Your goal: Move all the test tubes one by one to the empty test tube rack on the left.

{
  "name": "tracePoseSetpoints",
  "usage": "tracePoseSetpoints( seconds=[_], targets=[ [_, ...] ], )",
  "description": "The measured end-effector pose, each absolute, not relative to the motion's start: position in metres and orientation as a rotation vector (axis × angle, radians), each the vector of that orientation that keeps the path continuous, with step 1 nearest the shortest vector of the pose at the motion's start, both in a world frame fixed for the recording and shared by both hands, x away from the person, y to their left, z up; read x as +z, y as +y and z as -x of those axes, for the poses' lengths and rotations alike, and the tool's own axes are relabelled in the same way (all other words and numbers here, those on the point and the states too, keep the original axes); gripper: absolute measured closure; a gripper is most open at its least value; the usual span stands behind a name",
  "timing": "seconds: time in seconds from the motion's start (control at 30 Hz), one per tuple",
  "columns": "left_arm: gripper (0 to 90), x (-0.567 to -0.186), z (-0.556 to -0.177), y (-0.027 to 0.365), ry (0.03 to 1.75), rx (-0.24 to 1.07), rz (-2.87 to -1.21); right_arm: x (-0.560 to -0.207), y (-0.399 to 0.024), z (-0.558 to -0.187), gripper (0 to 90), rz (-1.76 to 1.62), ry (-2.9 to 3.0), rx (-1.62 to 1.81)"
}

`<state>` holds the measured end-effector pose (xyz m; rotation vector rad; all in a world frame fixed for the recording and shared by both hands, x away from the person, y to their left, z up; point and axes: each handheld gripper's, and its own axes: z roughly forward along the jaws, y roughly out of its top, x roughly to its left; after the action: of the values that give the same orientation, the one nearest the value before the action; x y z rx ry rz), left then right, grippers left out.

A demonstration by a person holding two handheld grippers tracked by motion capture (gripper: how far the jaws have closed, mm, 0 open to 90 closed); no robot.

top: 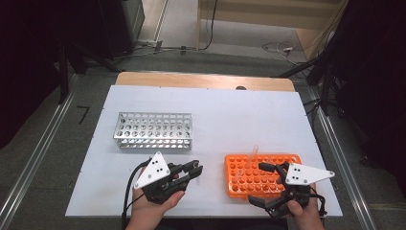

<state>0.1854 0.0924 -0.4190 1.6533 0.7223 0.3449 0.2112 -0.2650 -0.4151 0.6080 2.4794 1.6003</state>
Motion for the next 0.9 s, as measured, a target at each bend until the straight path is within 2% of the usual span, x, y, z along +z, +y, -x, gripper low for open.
tracePoseSetpoints(
  seconds=[0.53,0.9],
  targets=[
    [75.9,-0.399,-0.229,0.112,0.778,0.430,-1.616,-0.419,-0.312,-0.218,0.0,-0.746,2.381,1.565],
    [75.9,-0.392,-0.273,0.127,0.844,0.501,-1.551,-0.428,-0.334,-0.226,0.0,-0.825,2.339,1.546]
  ],
)
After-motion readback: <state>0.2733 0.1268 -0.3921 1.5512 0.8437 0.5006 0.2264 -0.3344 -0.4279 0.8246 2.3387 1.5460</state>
